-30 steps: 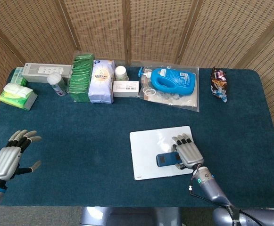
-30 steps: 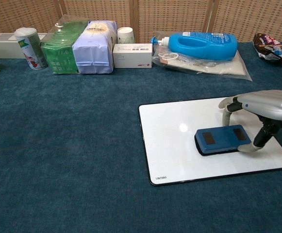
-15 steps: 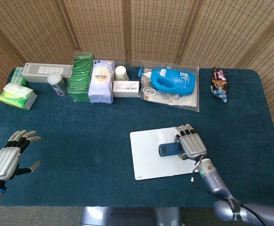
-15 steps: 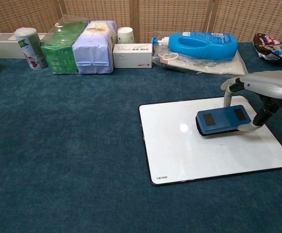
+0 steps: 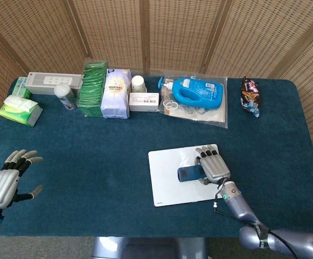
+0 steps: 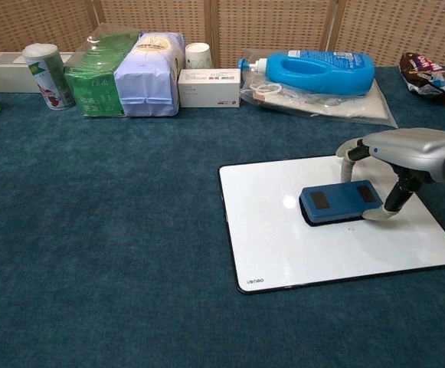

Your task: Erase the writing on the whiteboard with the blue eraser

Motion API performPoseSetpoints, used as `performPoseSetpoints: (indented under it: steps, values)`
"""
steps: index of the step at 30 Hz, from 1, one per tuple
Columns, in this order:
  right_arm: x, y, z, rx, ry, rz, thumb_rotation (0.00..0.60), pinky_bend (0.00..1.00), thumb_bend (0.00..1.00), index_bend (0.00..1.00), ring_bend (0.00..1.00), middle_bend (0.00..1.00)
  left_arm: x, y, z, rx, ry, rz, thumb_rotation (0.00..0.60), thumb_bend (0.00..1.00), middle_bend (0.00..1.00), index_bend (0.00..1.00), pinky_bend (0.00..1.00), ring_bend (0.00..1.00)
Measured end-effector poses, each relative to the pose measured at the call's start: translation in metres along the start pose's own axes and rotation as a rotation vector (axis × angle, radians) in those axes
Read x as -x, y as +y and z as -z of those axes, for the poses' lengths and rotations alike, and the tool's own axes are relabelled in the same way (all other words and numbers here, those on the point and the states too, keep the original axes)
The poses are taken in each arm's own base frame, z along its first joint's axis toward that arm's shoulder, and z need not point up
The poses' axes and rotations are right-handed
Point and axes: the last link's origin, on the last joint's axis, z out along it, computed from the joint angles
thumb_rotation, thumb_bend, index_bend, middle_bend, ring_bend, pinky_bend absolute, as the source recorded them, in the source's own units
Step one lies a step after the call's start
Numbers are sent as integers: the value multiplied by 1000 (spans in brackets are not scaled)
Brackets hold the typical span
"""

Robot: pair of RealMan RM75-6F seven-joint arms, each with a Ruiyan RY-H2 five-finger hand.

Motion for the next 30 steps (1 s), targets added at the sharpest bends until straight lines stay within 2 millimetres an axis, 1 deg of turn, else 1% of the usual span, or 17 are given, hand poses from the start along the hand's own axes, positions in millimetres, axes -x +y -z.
performPoseSetpoints:
  steps: [2, 12, 16, 22, 30]
  values:
    - [2, -1, 4, -2, -5, 5, 600, 0, 255, 615, 0, 124, 2, 1, -1, 3, -6, 2, 600, 321, 154, 219, 0, 25]
    - [8, -1, 36, 0, -26, 20, 600, 0, 246, 614, 0, 124, 4, 3, -4, 14, -12, 2, 600, 321, 153, 219, 0, 25]
    - [9, -5, 42, -20, -22, 23, 600, 0, 245, 614, 0, 124, 5, 5, -5, 20, -14, 0, 600, 322, 153, 219, 0, 25]
    - [8, -6, 38, -33, -18, 24, 600, 0, 243, 614, 0, 123, 4, 4, -4, 17, -14, -2, 600, 321, 153, 219, 0, 25]
    - [6, -3, 19, -40, -22, 16, 600, 0, 242, 615, 0, 124, 3, 2, -2, 6, -10, -2, 600, 321, 153, 219, 0, 25]
